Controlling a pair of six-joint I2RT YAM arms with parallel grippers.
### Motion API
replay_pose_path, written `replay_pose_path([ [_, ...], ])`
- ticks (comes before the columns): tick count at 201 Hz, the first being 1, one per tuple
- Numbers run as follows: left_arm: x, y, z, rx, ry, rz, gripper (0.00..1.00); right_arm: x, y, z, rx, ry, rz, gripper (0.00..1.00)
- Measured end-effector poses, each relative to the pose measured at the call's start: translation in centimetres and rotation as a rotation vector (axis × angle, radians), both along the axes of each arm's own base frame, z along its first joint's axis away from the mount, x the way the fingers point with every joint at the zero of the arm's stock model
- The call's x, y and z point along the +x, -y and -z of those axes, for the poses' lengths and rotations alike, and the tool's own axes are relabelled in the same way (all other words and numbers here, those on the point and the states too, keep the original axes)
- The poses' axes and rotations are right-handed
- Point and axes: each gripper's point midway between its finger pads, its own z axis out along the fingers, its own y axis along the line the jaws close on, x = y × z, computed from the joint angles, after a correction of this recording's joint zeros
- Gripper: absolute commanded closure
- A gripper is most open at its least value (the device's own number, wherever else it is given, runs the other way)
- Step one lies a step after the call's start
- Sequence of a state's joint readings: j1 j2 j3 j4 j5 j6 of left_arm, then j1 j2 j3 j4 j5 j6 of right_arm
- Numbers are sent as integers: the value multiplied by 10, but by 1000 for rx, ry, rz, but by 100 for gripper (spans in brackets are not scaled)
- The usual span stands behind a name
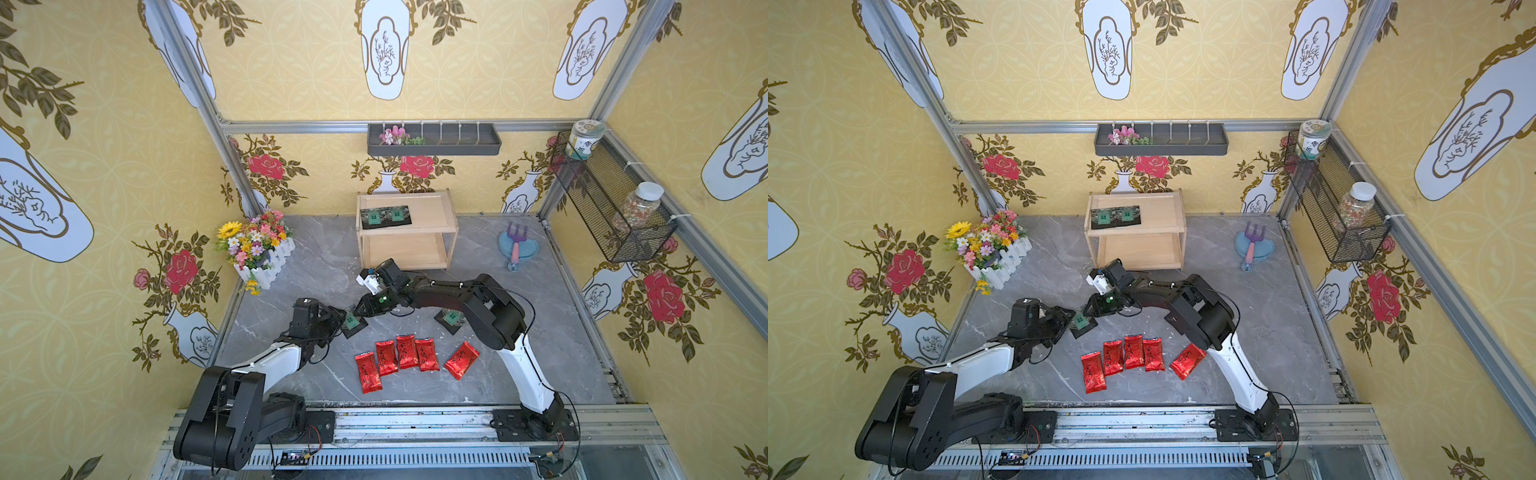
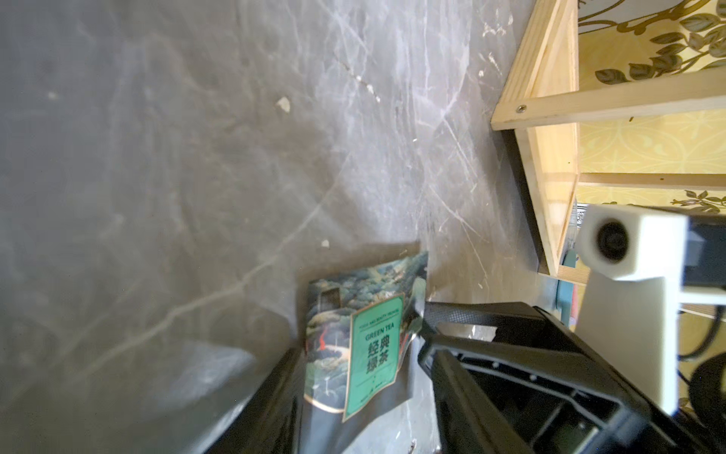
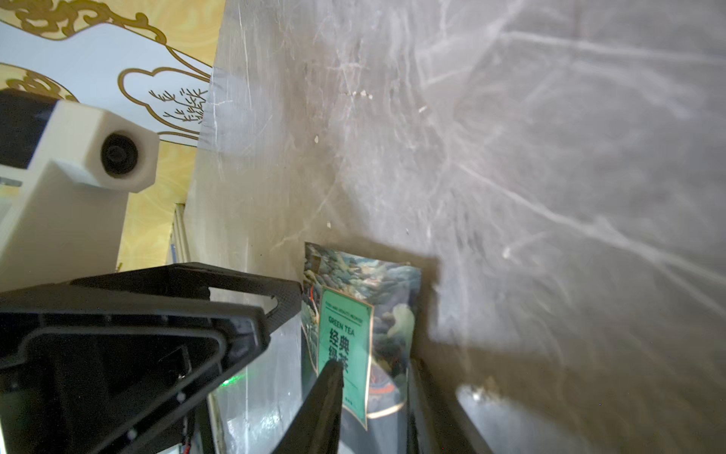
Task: Place the tea bags on the shelf by color
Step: Pick up the tea bag from the center of the board.
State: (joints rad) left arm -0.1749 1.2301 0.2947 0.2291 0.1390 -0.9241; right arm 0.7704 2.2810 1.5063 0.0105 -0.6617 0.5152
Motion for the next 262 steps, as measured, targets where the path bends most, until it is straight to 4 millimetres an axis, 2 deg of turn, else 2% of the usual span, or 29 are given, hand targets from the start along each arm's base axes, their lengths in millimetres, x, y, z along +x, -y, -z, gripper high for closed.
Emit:
replay_pose_path([
  [36,0,3,-2,-8,9,15,44,1,4,-2,28,-61,31,68],
  [102,0,1,-26,20,72,39,44,2,12,-1,26,-112,60,69],
  [123,3,7,-31,2,81,68,45,2,13,-1,24,-113,60,69],
  [191,4,22,-12,-35,24,142,45,1,12,-1,23,-114,59,69],
  [262,-2,21,0,-34,15,150,46,-7,11,-1,19,-160,56,69],
])
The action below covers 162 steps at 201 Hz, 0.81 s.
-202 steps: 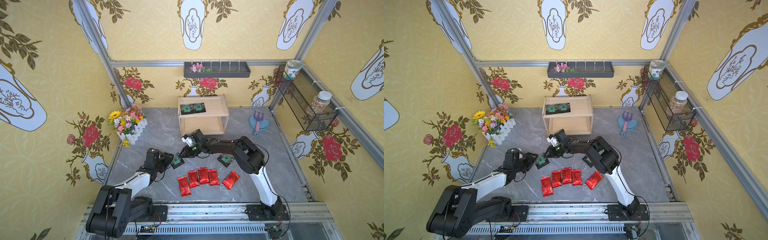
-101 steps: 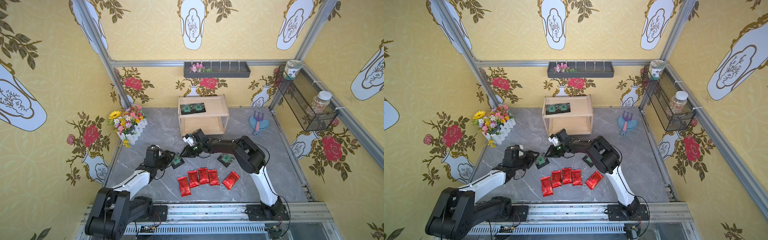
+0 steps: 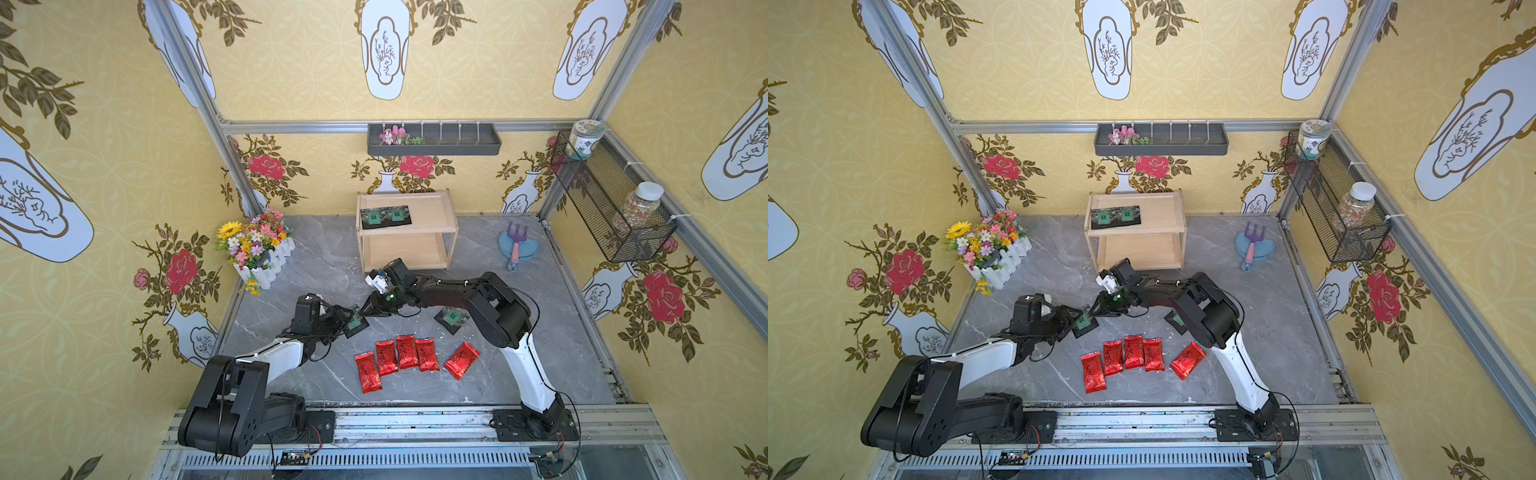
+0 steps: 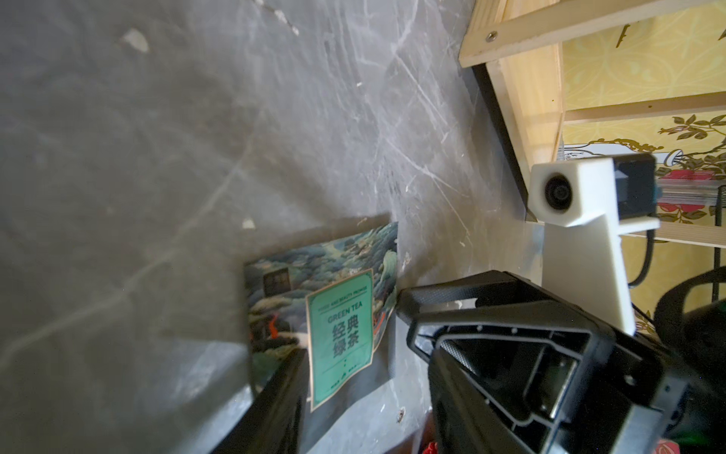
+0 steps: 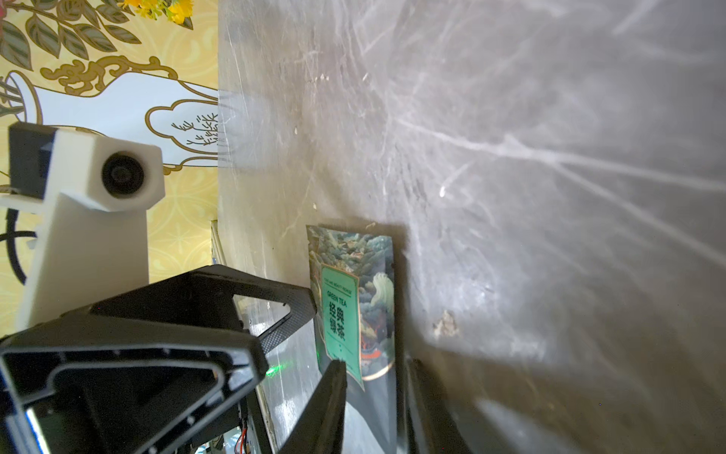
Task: Place the tea bags on the shelf by color
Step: Pick up the tea bag from the center of the board.
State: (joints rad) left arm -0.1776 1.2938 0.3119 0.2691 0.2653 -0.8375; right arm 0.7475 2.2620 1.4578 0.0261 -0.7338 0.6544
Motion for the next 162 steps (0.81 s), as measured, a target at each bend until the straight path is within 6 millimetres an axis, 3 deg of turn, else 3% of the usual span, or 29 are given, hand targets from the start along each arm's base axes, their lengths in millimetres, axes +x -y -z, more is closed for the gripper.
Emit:
replay_pose_path([
  [59,-2,-1,5,4,5,-1,46,-3,-4,0,35,-56,-3,73],
  [118,0,-1,5,2,19,-1,46,-1,-6,1,50,-92,7,85],
  [162,-1,-1,2,6,24,0,46,0,-7,1,60,-96,18,100],
])
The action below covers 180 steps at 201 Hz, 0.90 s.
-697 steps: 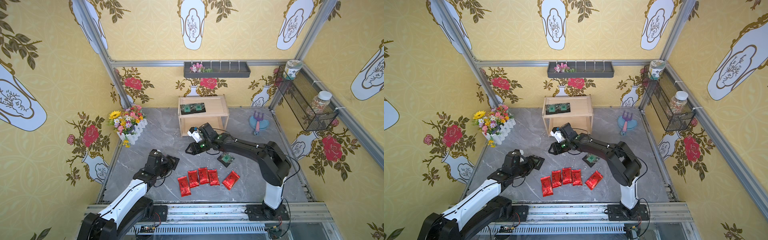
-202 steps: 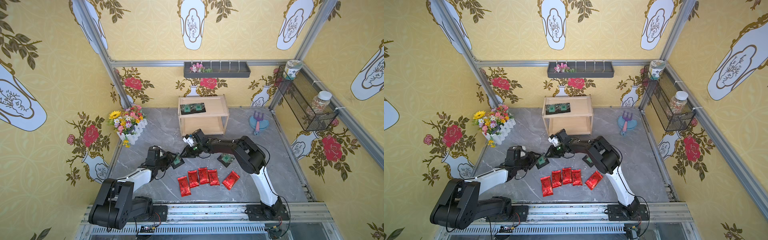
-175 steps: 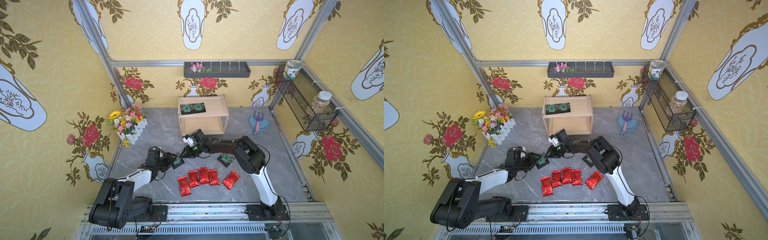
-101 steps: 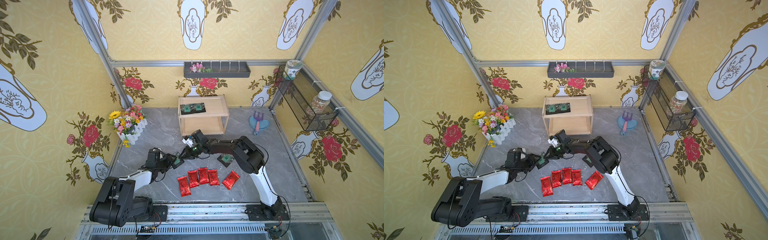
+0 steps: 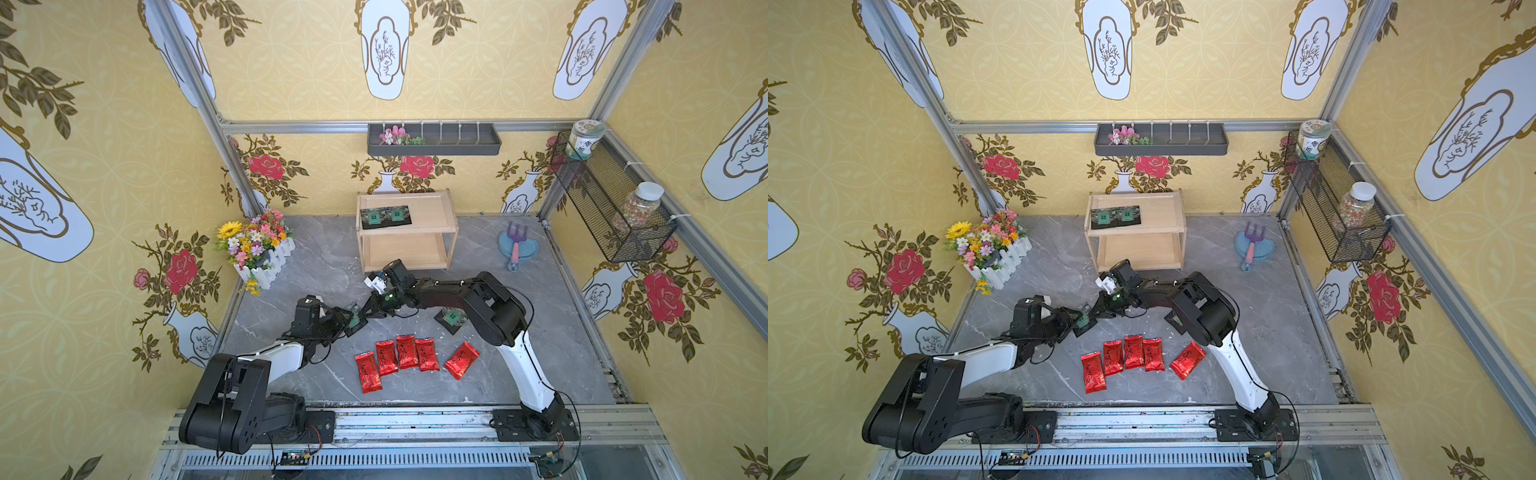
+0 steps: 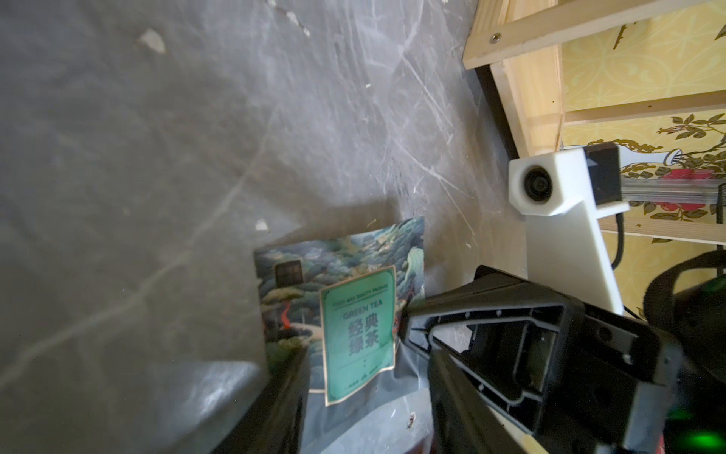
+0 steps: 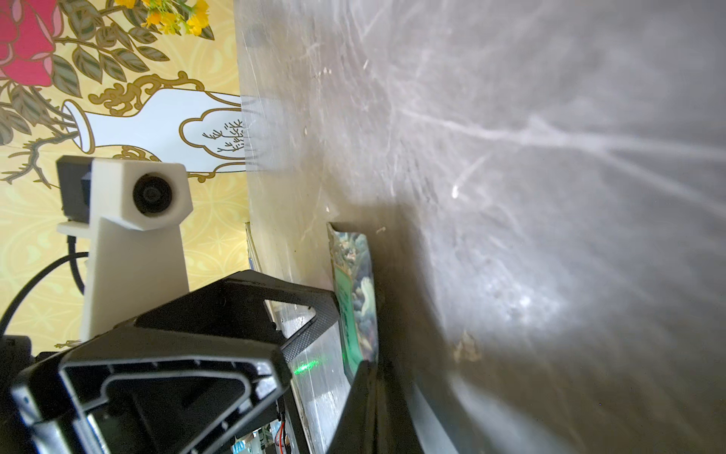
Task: Place the tea bags on the shelf by color
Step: Pick up the tea bag from the center of the board.
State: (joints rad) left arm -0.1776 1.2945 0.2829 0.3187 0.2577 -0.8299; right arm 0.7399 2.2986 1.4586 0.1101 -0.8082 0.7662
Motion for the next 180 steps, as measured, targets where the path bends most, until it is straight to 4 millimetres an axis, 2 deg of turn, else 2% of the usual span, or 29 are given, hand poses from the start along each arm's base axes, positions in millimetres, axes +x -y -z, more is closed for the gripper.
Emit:
replay_pose_path([
  [34,3,0,-15,0,25,-1,45,-3,4,-10,0,-4,12,100],
  [53,9,0,-32,2,63,-4,44,-3,9,-22,8,18,24,100],
  [81,19,-1,-65,1,130,-11,44,-4,19,-31,10,33,43,100],
  [117,20,-4,-92,14,173,-27,44,-8,33,-46,14,60,70,100],
  [153,25,-9,-122,42,210,-35,43,-8,57,-67,34,84,109,100],
  [180,33,-8,-153,53,257,-23,43,-1,84,-100,59,128,160,100],
])
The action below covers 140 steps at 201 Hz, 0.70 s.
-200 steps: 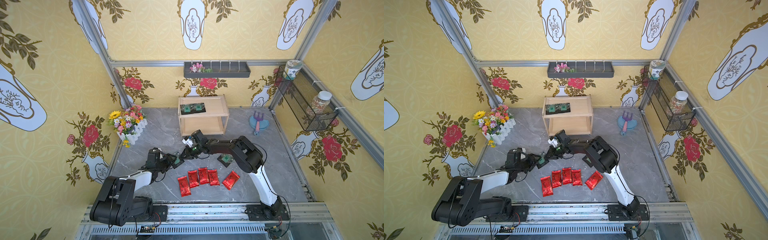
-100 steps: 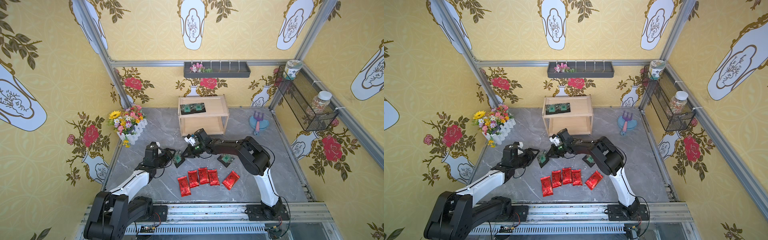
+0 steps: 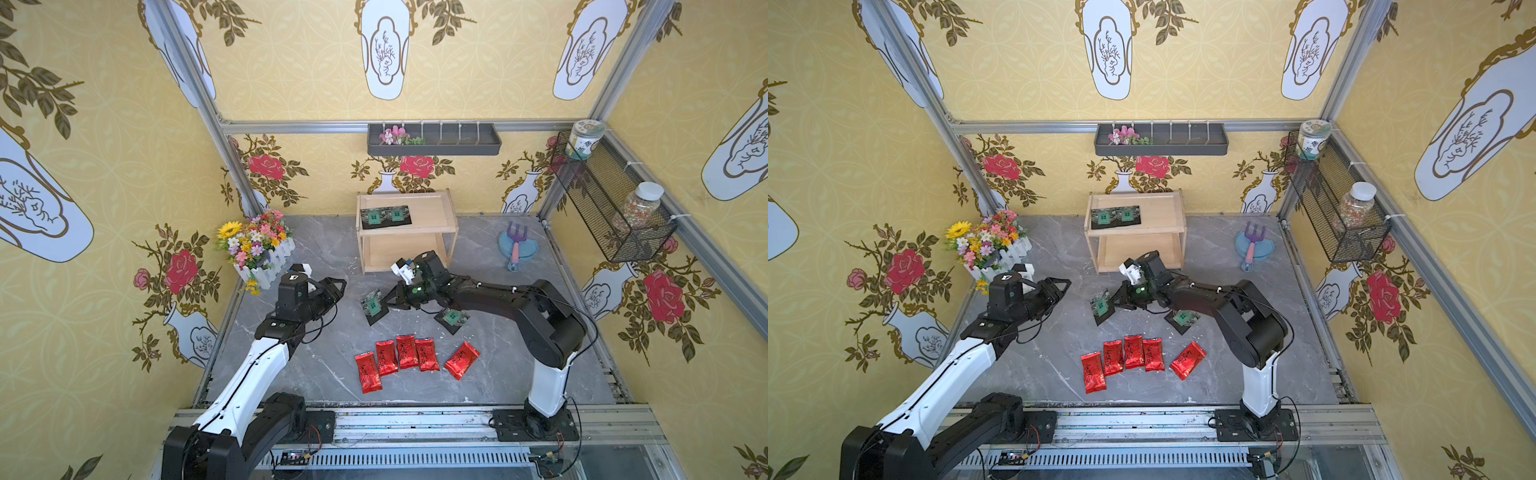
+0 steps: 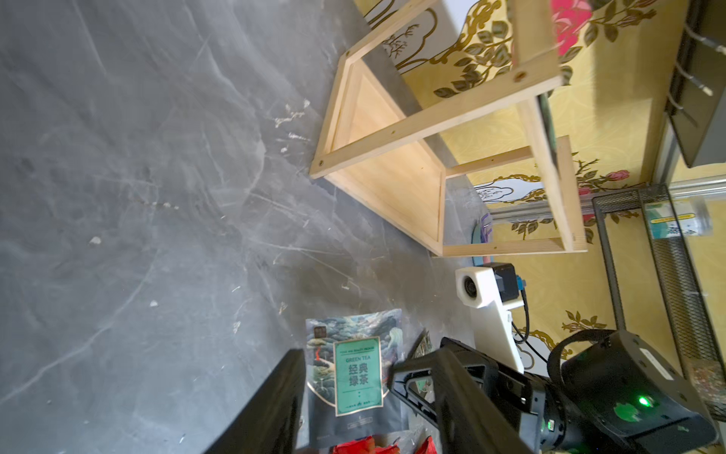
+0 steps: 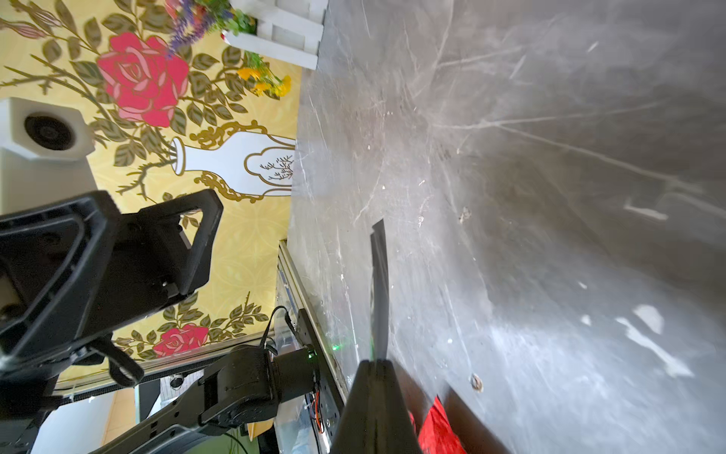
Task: Place the tea bags on the shelf by color
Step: Pick up the tea bag from the center of the board, then place the tea bag on the shelf.
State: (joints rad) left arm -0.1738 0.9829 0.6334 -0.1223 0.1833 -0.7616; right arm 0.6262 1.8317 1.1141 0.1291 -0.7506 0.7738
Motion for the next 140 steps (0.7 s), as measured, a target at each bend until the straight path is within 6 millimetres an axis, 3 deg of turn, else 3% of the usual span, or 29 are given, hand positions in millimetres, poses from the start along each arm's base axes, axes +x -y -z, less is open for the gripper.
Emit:
replay_pose_path([
  [61,13,11,-22,12,11,64,43,29,44,-100,65,175,80,100],
  [110,32,29,-37,9,23,127,43,92,104,-166,68,297,238,100],
  [140,44,38,-39,8,24,154,43,137,135,-181,18,335,336,100],
])
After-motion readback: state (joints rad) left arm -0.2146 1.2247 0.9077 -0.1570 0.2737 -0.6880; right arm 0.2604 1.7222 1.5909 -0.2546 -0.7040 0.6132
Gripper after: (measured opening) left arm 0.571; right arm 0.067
